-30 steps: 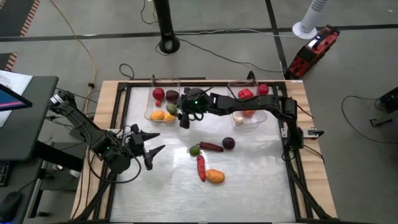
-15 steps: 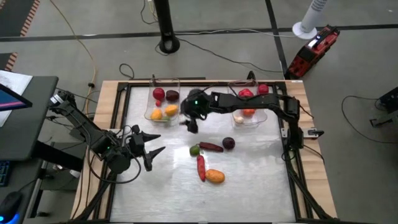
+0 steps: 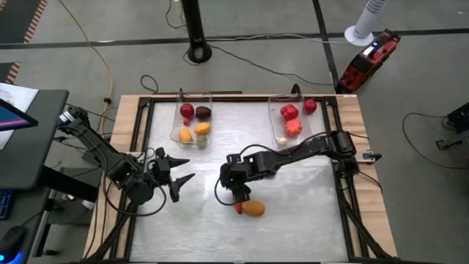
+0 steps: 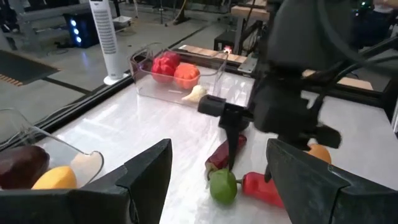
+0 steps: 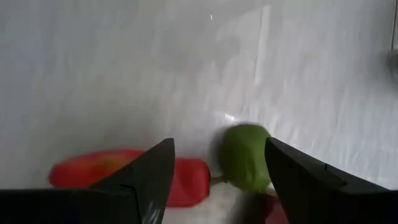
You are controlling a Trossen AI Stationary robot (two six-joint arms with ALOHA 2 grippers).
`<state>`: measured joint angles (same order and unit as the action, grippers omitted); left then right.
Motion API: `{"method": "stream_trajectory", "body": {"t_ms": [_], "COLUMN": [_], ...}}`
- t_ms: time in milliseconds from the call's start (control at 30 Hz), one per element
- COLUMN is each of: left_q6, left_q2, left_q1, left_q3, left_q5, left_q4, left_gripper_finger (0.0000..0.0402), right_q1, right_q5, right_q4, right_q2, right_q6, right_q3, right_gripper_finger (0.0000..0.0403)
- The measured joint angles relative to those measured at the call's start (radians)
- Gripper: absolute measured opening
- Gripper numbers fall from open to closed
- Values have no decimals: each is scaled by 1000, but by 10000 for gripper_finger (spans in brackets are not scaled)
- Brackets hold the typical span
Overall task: Sort produce into baskets
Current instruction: Put the lime into the left transparent bin
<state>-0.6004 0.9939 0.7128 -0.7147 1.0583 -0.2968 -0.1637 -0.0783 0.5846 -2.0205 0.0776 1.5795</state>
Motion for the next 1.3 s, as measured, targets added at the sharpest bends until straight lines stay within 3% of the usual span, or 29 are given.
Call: {"method": "stream_trajectory", "body": {"t_ms": [633,867,1067,1200,1300], "left_q6": [-14,-25,-73,-61,31], "left_q2": [0,2,85,134,178], "left_q1": [0,0,-20,-80,-131], "left_q3": [0,0,0,0,0], "left_q5": [-3,4,106,88,37], "left_q4": [-36,-36,-27,31,116], "left_gripper_finger": [250,250,250,250,250], "right_q1": [57,62,62,58,58], "right_q5": [-37,-57,-84,-176,-187], "right_q4": [-37,-46,8,47,57], "right_q2": [-129,-123,-33,74,156], "right_q6": [1,3,18,35,43], "right_q3": [1,2,1,1,1], "right_gripper_finger": [275,234,203,214,216]}}
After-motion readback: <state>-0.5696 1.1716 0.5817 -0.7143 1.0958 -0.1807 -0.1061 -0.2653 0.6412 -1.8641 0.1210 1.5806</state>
